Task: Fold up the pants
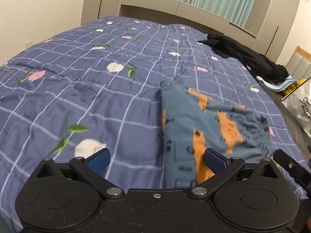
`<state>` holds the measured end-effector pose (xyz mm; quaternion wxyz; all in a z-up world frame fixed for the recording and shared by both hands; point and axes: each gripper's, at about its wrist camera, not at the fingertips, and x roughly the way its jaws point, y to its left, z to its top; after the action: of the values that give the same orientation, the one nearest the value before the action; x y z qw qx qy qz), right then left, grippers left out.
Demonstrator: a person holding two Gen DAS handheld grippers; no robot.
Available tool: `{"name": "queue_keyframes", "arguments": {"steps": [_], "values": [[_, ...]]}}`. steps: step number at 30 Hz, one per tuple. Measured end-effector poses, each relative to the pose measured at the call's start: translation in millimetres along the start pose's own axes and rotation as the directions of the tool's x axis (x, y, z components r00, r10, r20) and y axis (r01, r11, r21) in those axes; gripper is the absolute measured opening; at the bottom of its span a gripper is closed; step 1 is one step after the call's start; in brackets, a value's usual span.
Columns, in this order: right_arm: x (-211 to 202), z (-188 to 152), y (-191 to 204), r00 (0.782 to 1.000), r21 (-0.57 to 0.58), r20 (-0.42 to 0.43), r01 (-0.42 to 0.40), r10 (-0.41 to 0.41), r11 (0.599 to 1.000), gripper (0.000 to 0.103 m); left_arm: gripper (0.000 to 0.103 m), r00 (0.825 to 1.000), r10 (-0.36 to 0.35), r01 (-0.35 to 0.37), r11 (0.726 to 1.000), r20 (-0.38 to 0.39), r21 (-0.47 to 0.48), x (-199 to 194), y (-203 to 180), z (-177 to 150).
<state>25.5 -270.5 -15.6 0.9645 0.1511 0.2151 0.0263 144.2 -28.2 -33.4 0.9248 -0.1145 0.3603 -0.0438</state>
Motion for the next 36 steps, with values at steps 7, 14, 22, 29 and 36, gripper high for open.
{"name": "queue_keyframes", "arguments": {"steps": [7, 14, 22, 29, 36], "values": [[56.9, 43.8, -12.6, 0.986, 0.001, -0.103, -0.129, 0.129, 0.992, 0.103, 0.102, 0.995, -0.074, 0.076, 0.997, 0.070, -0.030, 24.3, -8.3, 20.2], [104.1, 48.4, -38.5, 0.951, 0.073, -0.209, -0.216, 0.227, 0.974, 0.103, 0.102, 0.994, -0.101, 0.102, 0.994, 0.032, -0.033, 58.0, -5.3, 26.1], [103.0, 37.9, -34.8, 0.957, 0.026, -0.183, -0.222, 0.223, 0.975, 0.103, 0.102, 0.995, -0.079, 0.079, 0.997, 0.063, 0.005, 64.5, -2.8, 10.7], [101.2, 37.0, -39.4, 0.956, 0.050, -0.167, -0.237, 0.242, 0.970, 0.103, 0.102, 0.993, -0.083, 0.083, 0.997, 0.080, -0.002, 64.3, -1.0, 8.0], [100.3, 35.6, -40.1, 0.957, 0.045, -0.164, -0.235, 0.240, 0.971, 0.103, 0.102, 0.995, -0.087, 0.086, 0.996, 0.054, 0.017, 63.4, -1.3, 10.5]]}}
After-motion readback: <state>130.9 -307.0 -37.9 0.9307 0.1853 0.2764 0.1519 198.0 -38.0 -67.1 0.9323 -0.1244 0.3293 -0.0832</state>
